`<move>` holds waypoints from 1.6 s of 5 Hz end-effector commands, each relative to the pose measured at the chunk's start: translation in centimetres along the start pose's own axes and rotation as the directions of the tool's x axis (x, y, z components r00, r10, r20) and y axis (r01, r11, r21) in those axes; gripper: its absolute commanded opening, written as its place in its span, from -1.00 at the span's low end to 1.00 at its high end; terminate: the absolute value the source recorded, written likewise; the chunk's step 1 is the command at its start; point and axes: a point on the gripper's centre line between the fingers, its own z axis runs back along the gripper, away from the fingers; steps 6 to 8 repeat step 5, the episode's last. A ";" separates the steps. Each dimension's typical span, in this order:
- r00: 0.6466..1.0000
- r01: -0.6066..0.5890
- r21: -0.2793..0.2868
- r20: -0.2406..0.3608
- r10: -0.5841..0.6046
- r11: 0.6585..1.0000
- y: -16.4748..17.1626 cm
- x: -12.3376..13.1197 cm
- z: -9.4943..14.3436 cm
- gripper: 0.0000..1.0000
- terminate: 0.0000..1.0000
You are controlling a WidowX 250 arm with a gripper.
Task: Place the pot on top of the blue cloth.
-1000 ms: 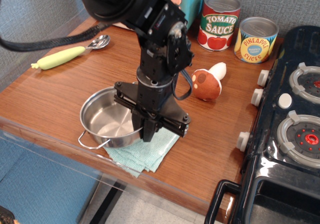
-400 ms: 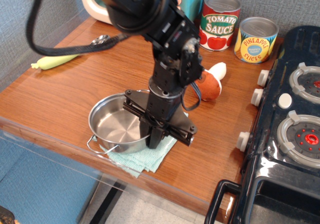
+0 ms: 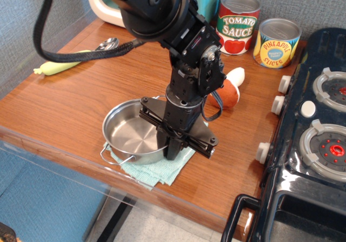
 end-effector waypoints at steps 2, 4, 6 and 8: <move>0.979 -0.067 0.014 0.194 0.063 0.998 1.8 2.3 7.0 1.00 -1.00; 0.960 -0.143 -0.004 0.243 0.140 0.990 2.4 2.5 9.3 1.00 -1.00; 0.960 -0.143 -0.004 0.243 0.140 0.990 2.4 2.5 9.3 1.00 1.00; 0.960 -0.143 -0.004 0.243 0.140 0.990 2.4 2.5 9.3 1.00 1.00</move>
